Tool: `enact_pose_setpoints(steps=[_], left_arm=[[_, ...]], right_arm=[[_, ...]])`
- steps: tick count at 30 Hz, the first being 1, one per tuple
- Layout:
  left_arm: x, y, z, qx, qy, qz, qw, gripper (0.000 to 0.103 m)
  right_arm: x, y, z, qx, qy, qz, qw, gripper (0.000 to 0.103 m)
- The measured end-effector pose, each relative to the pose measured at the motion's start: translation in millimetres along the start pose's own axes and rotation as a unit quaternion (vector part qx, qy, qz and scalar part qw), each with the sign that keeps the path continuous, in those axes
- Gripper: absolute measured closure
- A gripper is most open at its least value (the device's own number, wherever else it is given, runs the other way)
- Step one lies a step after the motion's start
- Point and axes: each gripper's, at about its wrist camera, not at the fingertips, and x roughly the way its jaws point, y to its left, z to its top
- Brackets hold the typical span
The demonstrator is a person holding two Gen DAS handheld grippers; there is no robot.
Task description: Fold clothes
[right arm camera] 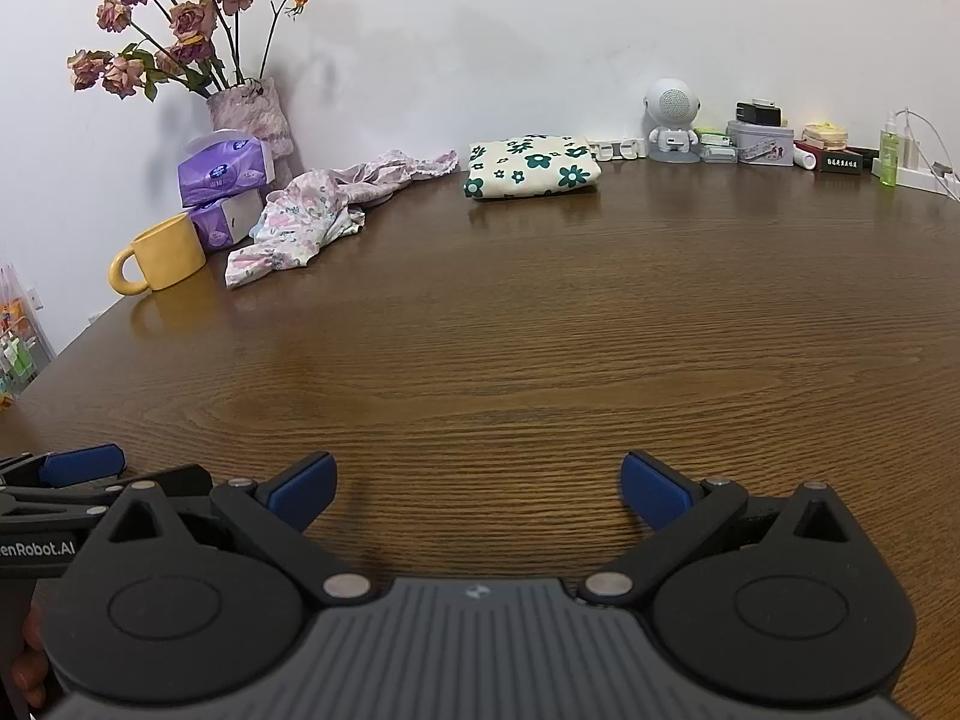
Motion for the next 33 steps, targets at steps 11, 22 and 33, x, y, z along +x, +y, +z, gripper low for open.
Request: enact_pose_setpoints(steps=[11, 22, 33], left_arm=[[0.0, -0.1, 0.0, 0.001, 0.0, -0.001, 1.0, 0.0], [-1.6, 0.0, -0.4, -0.001, -0.001, -0.005, 1.0, 0.0], [-1.9, 0.0, -0.6, -0.002, -0.001, -0.005, 1.0, 0.0]], right_arm=[[-1.9, -0.9, -0.8, 0.001, -0.001, 0.0, 1.0, 0.0], [0.5, -0.3, -0.3, 0.003, -0.002, 0.001, 1.0, 0.0], [-0.6, 0.7, -1.5, 0.003, -0.005, 0.0, 1.0, 0.0]])
